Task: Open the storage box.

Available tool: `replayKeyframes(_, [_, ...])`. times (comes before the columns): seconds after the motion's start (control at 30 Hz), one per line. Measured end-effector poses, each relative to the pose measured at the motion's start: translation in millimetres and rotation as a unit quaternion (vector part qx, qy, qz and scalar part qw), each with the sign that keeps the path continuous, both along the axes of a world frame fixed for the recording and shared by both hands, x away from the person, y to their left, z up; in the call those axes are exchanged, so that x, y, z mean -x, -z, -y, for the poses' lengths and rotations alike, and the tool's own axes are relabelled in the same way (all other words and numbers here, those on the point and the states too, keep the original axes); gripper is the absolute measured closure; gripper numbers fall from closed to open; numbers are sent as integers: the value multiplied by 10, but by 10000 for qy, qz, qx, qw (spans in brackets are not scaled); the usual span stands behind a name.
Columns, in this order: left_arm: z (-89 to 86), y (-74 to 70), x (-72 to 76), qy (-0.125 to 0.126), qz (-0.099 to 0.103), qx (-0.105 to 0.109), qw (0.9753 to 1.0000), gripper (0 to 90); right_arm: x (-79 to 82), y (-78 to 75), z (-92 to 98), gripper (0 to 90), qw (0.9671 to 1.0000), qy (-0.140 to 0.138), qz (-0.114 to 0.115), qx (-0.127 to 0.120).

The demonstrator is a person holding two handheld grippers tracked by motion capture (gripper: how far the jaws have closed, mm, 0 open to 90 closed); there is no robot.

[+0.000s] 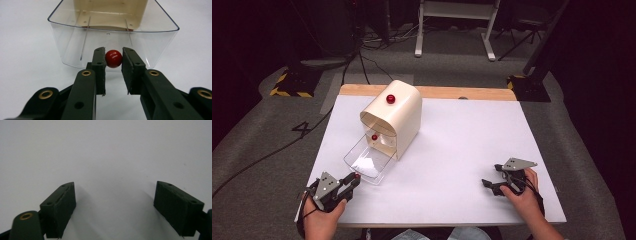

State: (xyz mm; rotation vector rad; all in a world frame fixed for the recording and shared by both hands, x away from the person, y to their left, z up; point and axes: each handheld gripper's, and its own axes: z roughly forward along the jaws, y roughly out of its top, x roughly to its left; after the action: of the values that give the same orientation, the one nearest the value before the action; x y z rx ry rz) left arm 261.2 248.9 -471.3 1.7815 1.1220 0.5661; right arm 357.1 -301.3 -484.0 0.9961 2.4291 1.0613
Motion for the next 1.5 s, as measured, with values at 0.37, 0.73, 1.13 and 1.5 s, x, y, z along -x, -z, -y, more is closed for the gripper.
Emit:
replayKeyframes(0.37, [5, -106, 42, -236, -39, 184, 9995, 626, 4, 1, 1, 178, 10000, 7, 11, 9])
replayKeyframes(0.73, [187, -424, -98, -218, 278, -1, 9994, 481, 9, 4, 0, 178, 10000, 6, 35, 8])
replayKeyframes(1.13, [347, -669, -391, -51, 498, 284, 9983, 478, 13, 8, 0, 178, 10000, 3, 68, 9])
replayKeyframes(1.5, [460, -774, -603, 58, 744, 388, 9965, 491, 13, 10, 1, 178, 10000, 7, 74, 3])
